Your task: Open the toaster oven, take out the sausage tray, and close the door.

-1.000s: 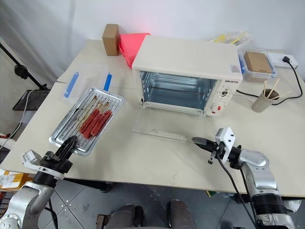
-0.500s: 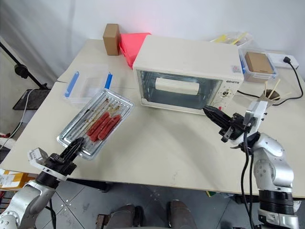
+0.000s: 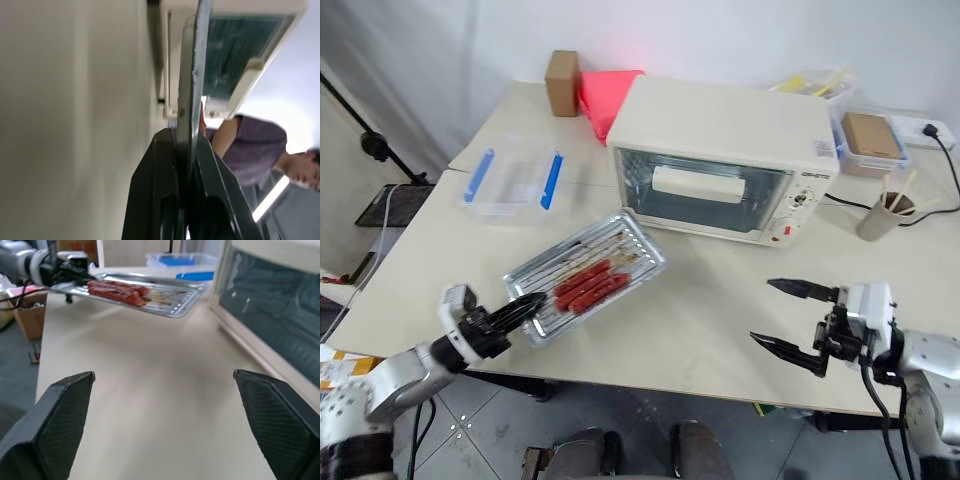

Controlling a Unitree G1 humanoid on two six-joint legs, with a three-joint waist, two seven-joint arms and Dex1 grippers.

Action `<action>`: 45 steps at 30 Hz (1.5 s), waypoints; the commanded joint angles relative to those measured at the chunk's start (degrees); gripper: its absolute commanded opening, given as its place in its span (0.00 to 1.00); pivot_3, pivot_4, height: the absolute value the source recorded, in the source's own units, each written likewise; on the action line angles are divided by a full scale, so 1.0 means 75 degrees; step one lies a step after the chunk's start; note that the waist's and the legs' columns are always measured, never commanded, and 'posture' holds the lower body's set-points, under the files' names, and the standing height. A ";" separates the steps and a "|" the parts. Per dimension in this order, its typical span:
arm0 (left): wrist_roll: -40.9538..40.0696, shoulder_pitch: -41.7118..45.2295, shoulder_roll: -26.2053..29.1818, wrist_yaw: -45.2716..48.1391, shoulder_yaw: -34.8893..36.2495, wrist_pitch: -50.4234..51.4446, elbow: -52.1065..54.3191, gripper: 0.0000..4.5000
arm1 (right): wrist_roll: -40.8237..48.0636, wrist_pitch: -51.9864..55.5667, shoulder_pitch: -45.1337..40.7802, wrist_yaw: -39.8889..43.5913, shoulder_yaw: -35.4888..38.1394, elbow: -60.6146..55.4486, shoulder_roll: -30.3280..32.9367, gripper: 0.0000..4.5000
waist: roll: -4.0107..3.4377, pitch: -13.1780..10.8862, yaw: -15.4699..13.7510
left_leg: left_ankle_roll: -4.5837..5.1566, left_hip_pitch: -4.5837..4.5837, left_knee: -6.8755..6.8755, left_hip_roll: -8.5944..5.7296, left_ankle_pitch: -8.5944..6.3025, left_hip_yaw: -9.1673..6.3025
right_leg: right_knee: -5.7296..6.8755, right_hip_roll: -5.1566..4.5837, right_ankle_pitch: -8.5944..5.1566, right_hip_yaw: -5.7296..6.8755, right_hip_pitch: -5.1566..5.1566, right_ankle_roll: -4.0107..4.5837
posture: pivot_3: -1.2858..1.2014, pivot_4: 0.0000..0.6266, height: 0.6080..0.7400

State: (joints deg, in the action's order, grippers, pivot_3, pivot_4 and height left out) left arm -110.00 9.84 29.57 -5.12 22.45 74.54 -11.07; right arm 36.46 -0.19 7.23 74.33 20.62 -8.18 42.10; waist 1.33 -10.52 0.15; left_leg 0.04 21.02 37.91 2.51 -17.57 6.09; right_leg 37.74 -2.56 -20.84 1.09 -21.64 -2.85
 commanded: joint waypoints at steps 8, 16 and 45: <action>0.3489 0.3010 -0.0292 0.2462 -0.2381 0.1230 -0.2349 0.00 | 0.0131 -0.0156 0.1263 -0.0476 0.0963 -0.1087 -0.0064 0.99 | -0.0066 0.0037 -0.0227 | 0.0006 0.0004 0.0003 -0.0029 0.0000 -0.0007 | -0.0013 -0.0016 0.0004 0.0005 0.0011 -0.0011 | 0.52 0.24 1.00; 0.6127 0.4457 -0.1039 0.4523 -0.3361 0.1109 -0.3454 0.00 | 0.0162 -0.0069 0.2320 -0.0658 0.1281 -0.1561 -0.0190 0.99 | -0.0112 0.0064 -0.0450 | 0.0024 0.0006 -0.0018 -0.0121 0.0011 -0.0034 | -0.0020 -0.0106 0.0014 0.0026 0.0025 -0.0056 | 0.52 0.24 1.00; 1.0427 0.2456 0.1670 0.8662 -0.3175 -0.4257 -0.0077 1.00 | -0.0045 0.0162 0.1790 -0.0824 0.0627 -0.1444 -0.0156 1.00 | -0.0075 0.0046 0.0278 | 0.0070 -0.0005 -0.0135 -0.0209 0.0083 -0.0099 | -0.0043 -0.0193 0.0019 0.0024 0.0026 -0.0132 | 0.52 0.24 1.00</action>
State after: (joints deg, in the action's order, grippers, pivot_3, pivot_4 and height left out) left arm -36.36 30.48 39.50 57.10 -3.05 52.12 -13.42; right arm 35.34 1.31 21.89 67.52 24.96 -19.17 40.00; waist 0.77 -10.17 2.23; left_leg 0.56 20.98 36.87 0.95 -16.94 5.35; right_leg 37.42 -4.01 -20.72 1.26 -21.47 -3.80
